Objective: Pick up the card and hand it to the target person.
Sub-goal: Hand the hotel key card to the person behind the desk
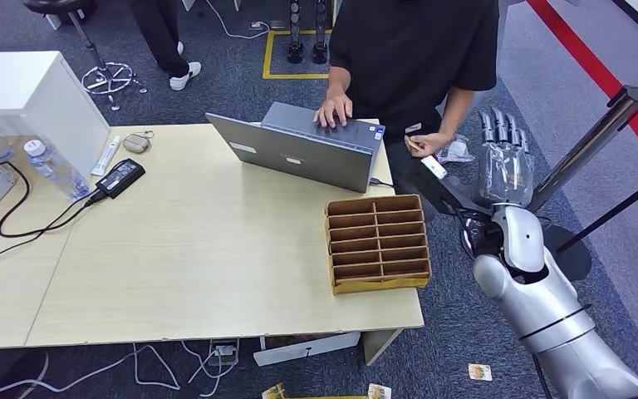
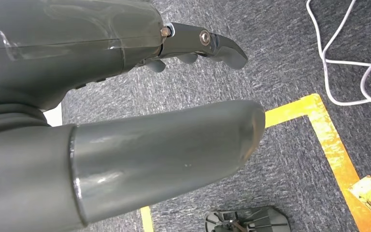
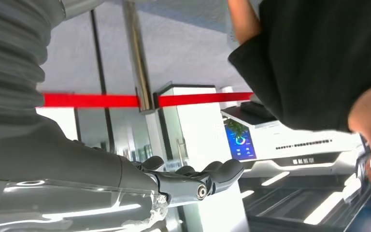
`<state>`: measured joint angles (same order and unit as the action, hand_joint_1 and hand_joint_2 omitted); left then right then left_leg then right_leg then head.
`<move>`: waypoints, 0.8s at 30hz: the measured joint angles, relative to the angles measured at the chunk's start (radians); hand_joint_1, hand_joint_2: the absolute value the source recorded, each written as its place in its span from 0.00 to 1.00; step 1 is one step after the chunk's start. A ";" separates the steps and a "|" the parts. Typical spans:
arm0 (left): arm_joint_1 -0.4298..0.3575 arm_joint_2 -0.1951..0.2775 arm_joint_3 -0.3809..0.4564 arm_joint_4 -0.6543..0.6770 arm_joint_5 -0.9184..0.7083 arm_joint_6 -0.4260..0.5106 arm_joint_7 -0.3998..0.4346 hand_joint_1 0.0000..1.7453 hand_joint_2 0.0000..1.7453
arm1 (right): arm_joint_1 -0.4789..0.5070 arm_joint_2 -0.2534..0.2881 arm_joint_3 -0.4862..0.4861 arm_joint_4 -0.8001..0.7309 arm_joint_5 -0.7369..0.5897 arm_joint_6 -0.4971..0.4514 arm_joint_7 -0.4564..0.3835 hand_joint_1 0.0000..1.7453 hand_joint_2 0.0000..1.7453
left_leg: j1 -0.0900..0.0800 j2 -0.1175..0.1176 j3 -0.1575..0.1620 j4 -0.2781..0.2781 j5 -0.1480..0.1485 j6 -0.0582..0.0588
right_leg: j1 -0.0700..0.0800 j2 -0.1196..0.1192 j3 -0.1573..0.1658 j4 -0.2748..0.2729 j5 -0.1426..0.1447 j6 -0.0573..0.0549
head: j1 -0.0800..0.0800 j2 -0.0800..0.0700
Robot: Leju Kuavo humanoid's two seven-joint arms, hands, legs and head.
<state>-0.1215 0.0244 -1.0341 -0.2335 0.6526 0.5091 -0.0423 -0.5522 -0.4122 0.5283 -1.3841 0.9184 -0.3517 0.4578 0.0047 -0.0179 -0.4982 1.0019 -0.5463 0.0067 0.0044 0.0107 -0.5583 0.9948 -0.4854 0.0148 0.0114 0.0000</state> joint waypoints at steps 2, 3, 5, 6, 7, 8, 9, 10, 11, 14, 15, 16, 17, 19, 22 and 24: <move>0.000 0.000 0.000 0.000 0.005 0.000 0.000 0.00 0.00 | 0.021 0.009 -0.014 -0.011 -0.045 -0.069 -0.022 0.00 1.00 | 0.000 0.000 0.000 0.000 0.000 0.000 | 0.000 0.000 0.000 0.000 0.000 0.000 | 0.000 0.000; 0.000 0.000 0.000 0.000 0.008 0.001 0.000 0.00 0.00 | 0.034 0.015 -0.021 -0.018 -0.068 -0.103 -0.034 0.00 1.00 | 0.000 0.000 0.000 0.000 0.000 0.000 | 0.000 0.000 0.000 0.000 0.000 0.000 | 0.000 0.000; 0.000 0.000 0.000 0.000 0.014 0.001 0.000 0.00 0.00 | 0.065 0.032 -0.032 -0.038 -0.113 -0.157 -0.057 0.00 1.00 | 0.000 0.000 0.000 0.000 0.000 0.000 | 0.000 0.000 0.000 0.000 0.000 0.000 | 0.000 0.000; 0.000 0.000 0.000 0.000 0.017 0.001 0.001 0.00 0.00 | 0.081 0.041 -0.036 -0.049 -0.137 -0.176 -0.070 0.00 1.00 | 0.000 0.000 0.000 0.000 0.000 0.000 | 0.000 0.000 0.000 0.000 0.000 0.000 | 0.000 0.000; 0.000 0.000 0.000 0.000 0.019 0.001 0.001 0.00 0.00 | 0.096 0.051 -0.038 -0.060 -0.163 -0.194 -0.083 0.00 1.00 | 0.000 0.000 0.000 0.000 0.000 0.000 | 0.000 0.000 0.000 0.000 0.000 0.000 | 0.000 0.000; 0.000 0.000 0.000 0.000 0.021 0.001 0.002 0.00 0.00 | 0.111 0.061 -0.039 -0.069 -0.188 -0.208 -0.098 0.00 1.00 | 0.000 0.000 0.000 0.000 0.000 0.000 | 0.000 0.000 0.000 0.000 0.000 0.000 | 0.000 0.000; 0.000 0.000 0.000 0.000 0.023 0.001 0.003 0.00 0.00 | 0.125 0.073 -0.039 -0.078 -0.212 -0.221 -0.112 0.00 1.00 | 0.000 0.000 0.000 0.000 0.000 0.000 | 0.000 0.000 0.000 0.000 0.000 0.000 | 0.000 0.000; 0.000 0.000 0.000 0.000 0.026 0.001 0.004 0.00 0.00 | 0.140 0.086 -0.039 -0.085 -0.233 -0.235 -0.126 0.00 1.00 | 0.000 0.000 0.000 0.000 0.000 0.000 | 0.000 0.000 0.000 0.000 0.000 0.000 | 0.000 0.000; 0.000 0.000 0.000 0.000 0.029 0.002 0.004 0.00 0.00 | 0.154 0.100 -0.038 -0.093 -0.249 -0.249 -0.139 0.00 1.00 | 0.000 0.000 0.000 0.000 0.000 0.000 | 0.000 0.000 0.000 0.000 0.000 0.000 | 0.000 0.000; 0.000 0.000 0.000 0.000 0.035 0.003 0.003 0.00 0.00 | 0.199 0.142 -0.035 -0.107 -0.270 -0.289 -0.175 0.00 1.00 | 0.001 0.000 0.000 0.000 0.000 0.000 | 0.001 0.000 0.000 0.000 0.000 0.000 | 0.000 0.000; 0.000 0.000 0.000 0.000 0.037 0.004 0.002 0.00 0.00 | 0.214 0.155 -0.034 -0.109 -0.275 -0.300 -0.187 0.00 1.00 | 0.001 0.000 0.000 0.000 0.000 0.000 | 0.001 0.000 0.000 0.000 0.000 0.000 | 0.000 0.000; 0.000 0.000 0.001 0.000 0.039 0.005 0.002 0.00 0.00 | 0.228 0.167 -0.033 -0.110 -0.285 -0.309 -0.198 0.00 1.00 | 0.001 0.000 0.000 0.000 0.000 0.000 | 0.001 0.000 0.000 0.000 0.000 0.000 | 0.000 0.000; 0.000 -0.001 0.001 0.000 0.041 0.006 0.002 0.00 0.00 | 0.243 0.180 -0.032 -0.110 -0.298 -0.315 -0.210 0.00 1.00 | 0.001 0.000 0.000 0.000 0.000 0.000 | 0.001 0.000 0.000 0.000 0.000 0.000 | 0.000 0.000; 0.000 -0.001 0.001 0.000 0.046 0.009 0.005 0.00 0.00 | 0.269 0.205 -0.031 -0.110 -0.329 -0.323 -0.233 0.00 1.00 | 0.001 0.000 0.000 0.000 0.000 0.000 | 0.001 0.000 0.000 0.000 0.000 0.000 | 0.000 0.000; 0.000 -0.002 0.001 0.000 0.052 0.011 0.007 0.00 0.00 | 0.302 0.237 -0.026 -0.109 -0.369 -0.330 -0.268 0.00 1.00 | 0.001 0.000 0.000 0.000 0.000 0.000 | 0.001 0.000 0.000 0.000 0.000 0.000 | 0.000 0.000; 0.000 -0.003 0.001 0.000 0.054 0.012 0.007 0.00 0.00 | 0.321 0.258 -0.024 -0.107 -0.383 -0.335 -0.298 0.00 1.00 | 0.001 0.000 0.000 0.000 0.000 0.000 | 0.001 0.000 0.000 0.000 0.000 0.000 | 0.000 0.000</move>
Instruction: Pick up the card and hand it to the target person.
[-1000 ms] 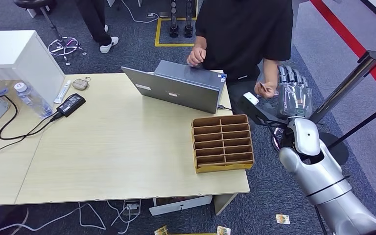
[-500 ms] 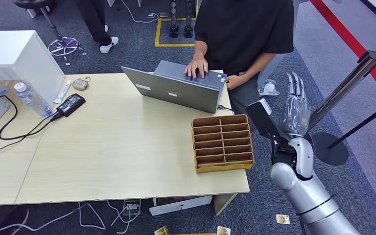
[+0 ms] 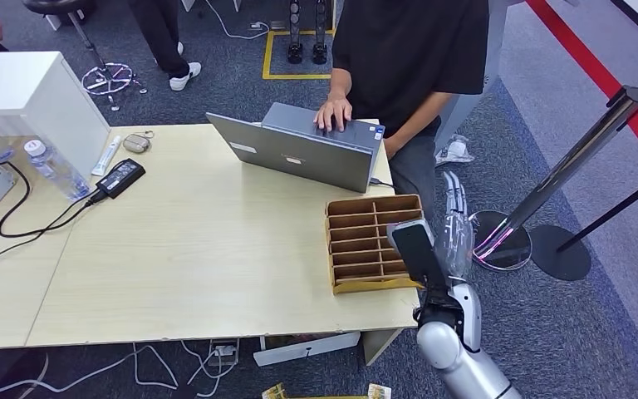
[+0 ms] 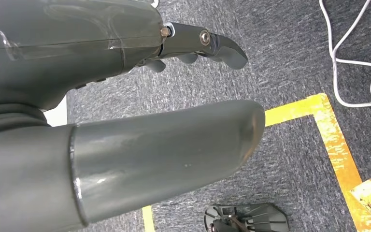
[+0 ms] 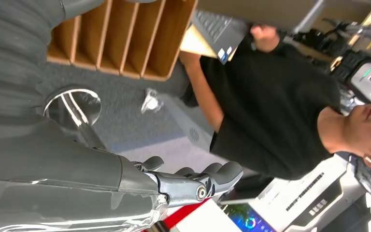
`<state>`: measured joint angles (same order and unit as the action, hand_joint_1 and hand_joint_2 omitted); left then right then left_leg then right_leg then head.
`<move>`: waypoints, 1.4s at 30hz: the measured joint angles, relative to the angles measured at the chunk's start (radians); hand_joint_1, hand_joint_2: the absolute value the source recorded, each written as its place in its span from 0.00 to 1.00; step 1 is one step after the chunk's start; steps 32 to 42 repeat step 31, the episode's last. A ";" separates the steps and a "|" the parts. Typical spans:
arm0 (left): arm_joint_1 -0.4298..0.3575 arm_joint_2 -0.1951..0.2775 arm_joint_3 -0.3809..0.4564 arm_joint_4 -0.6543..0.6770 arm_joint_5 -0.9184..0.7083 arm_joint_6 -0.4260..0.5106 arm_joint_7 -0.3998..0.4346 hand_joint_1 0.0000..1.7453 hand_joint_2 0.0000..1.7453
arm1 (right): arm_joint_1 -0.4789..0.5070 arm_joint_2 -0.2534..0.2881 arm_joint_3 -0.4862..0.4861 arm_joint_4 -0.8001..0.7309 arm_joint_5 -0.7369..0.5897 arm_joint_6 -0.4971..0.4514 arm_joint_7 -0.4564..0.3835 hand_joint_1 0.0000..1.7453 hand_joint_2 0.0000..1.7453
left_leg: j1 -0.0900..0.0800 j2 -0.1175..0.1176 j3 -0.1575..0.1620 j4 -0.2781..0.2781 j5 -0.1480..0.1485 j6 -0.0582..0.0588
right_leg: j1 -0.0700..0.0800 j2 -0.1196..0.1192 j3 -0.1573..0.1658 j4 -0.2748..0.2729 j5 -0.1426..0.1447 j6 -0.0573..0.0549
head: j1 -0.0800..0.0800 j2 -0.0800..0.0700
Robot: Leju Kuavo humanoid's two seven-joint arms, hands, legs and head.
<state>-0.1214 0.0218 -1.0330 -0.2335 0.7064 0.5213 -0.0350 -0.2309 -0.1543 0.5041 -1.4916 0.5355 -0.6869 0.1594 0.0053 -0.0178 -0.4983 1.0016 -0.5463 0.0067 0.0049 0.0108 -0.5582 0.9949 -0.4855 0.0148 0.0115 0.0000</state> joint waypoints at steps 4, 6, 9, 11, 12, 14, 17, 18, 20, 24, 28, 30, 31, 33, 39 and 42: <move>0.000 0.000 0.000 0.000 0.008 0.004 0.000 0.00 0.00 | 0.044 0.042 0.000 0.001 -0.011 -0.003 -0.059 0.00 1.00 | 0.000 0.000 0.000 0.000 0.000 0.000 | 0.000 0.000 0.000 0.000 0.000 0.000 | 0.000 0.000; 0.000 0.000 0.000 0.000 0.013 0.006 0.000 0.00 0.00 | 0.066 0.061 -0.003 0.001 -0.008 -0.004 -0.084 0.00 1.00 | 0.000 0.000 0.000 0.000 0.000 0.000 | 0.000 0.000 0.000 0.000 0.000 0.000 | 0.000 0.000; 0.000 0.000 0.000 0.000 0.017 0.006 0.002 0.00 0.00 | 0.094 0.085 -0.007 0.001 0.007 -0.004 -0.106 0.00 1.00 | 0.000 0.000 0.000 0.000 0.000 0.000 | 0.000 0.000 0.000 0.000 0.000 0.000 | 0.000 0.000; 0.000 0.000 0.000 0.000 0.018 0.006 0.004 0.00 0.00 | 0.109 0.098 -0.011 0.001 0.016 -0.005 -0.109 0.00 1.00 | 0.000 0.000 0.000 0.000 0.000 0.000 | 0.000 0.000 0.000 0.000 0.000 0.000 | 0.000 0.000; 0.000 0.000 0.000 0.000 0.019 0.007 0.006 0.00 0.00 | 0.115 0.103 -0.012 0.001 0.019 -0.005 -0.109 0.00 1.00 | 0.000 0.000 0.000 0.000 0.000 0.000 | 0.000 0.000 0.000 0.000 0.000 0.000 | 0.000 0.000; 0.000 0.000 0.000 0.000 0.020 0.008 0.008 0.00 0.00 | 0.123 0.110 -0.014 0.000 0.026 -0.005 -0.109 0.00 1.00 | 0.000 0.000 0.000 0.000 0.000 0.000 | 0.000 0.000 0.000 0.000 0.000 0.000 | 0.000 0.000; 0.001 0.000 0.000 0.000 0.021 0.010 0.008 0.00 0.00 | 0.134 0.117 -0.015 0.000 0.029 -0.005 -0.109 0.00 1.00 | 0.000 0.000 0.000 0.000 0.000 0.000 | 0.000 0.000 0.000 0.000 0.000 0.000 | 0.000 0.000; 0.001 0.000 0.000 0.000 0.021 0.010 0.008 0.00 0.00 | 0.137 0.119 -0.015 0.000 0.029 -0.005 -0.109 0.00 1.00 | 0.000 0.000 0.000 0.000 0.000 0.000 | 0.000 0.000 0.000 0.000 0.000 0.000 | 0.000 0.000; 0.001 0.000 0.000 0.000 0.022 0.011 0.006 0.00 0.00 | 0.142 0.122 -0.017 0.000 0.030 -0.005 -0.110 0.00 1.00 | 0.000 0.000 0.000 0.000 0.000 0.000 | 0.000 0.000 0.000 0.000 0.000 0.000 | 0.000 0.000; 0.001 0.000 0.000 0.000 0.024 0.011 0.002 0.00 0.00 | 0.151 0.133 -0.029 0.000 0.030 -0.005 -0.119 0.00 1.00 | 0.000 0.000 0.000 0.000 0.000 0.000 | 0.000 0.000 0.000 0.000 0.000 0.000 | 0.000 0.000; 0.001 0.000 0.000 0.000 0.024 0.011 0.000 0.00 0.00 | 0.159 0.141 -0.037 0.000 0.030 -0.005 -0.123 0.00 1.00 | 0.000 0.001 0.000 0.000 0.000 0.000 | 0.000 0.001 0.000 0.000 0.000 0.000 | 0.000 0.000; 0.001 0.000 0.000 0.000 0.024 0.012 0.000 0.00 0.00 | 0.161 0.142 -0.039 0.000 0.030 -0.005 -0.123 0.00 1.00 | 0.000 0.001 0.000 0.000 0.000 0.000 | 0.000 0.001 0.000 0.000 0.000 0.000 | 0.000 0.000; 0.001 0.000 0.000 0.000 0.024 0.012 0.000 0.00 0.00 | 0.161 0.142 -0.039 0.000 0.030 -0.005 -0.123 0.00 1.00 | 0.000 0.001 0.000 0.000 0.000 0.000 | 0.000 0.001 0.000 0.000 0.000 0.000 | 0.000 0.000; 0.001 0.000 0.000 0.000 0.024 0.012 0.000 0.00 0.00 | 0.161 0.142 -0.039 0.000 0.030 -0.005 -0.123 0.00 1.00 | 0.000 0.001 0.000 0.000 0.000 0.000 | 0.000 0.001 0.000 0.000 0.000 0.000 | 0.000 0.000; 0.001 0.000 0.000 0.000 0.024 0.012 0.000 0.00 0.00 | 0.161 0.142 -0.039 0.000 0.030 -0.005 -0.123 0.00 1.00 | 0.000 0.001 0.000 0.000 0.000 0.000 | 0.000 0.001 0.000 0.000 0.000 0.000 | 0.000 0.000; 0.001 0.000 0.000 0.000 0.024 0.012 0.000 0.00 0.00 | 0.161 0.142 -0.039 0.000 0.030 -0.005 -0.123 0.00 1.00 | 0.000 0.001 0.000 0.000 0.000 0.000 | 0.000 0.001 0.000 0.000 0.000 0.000 | 0.000 0.000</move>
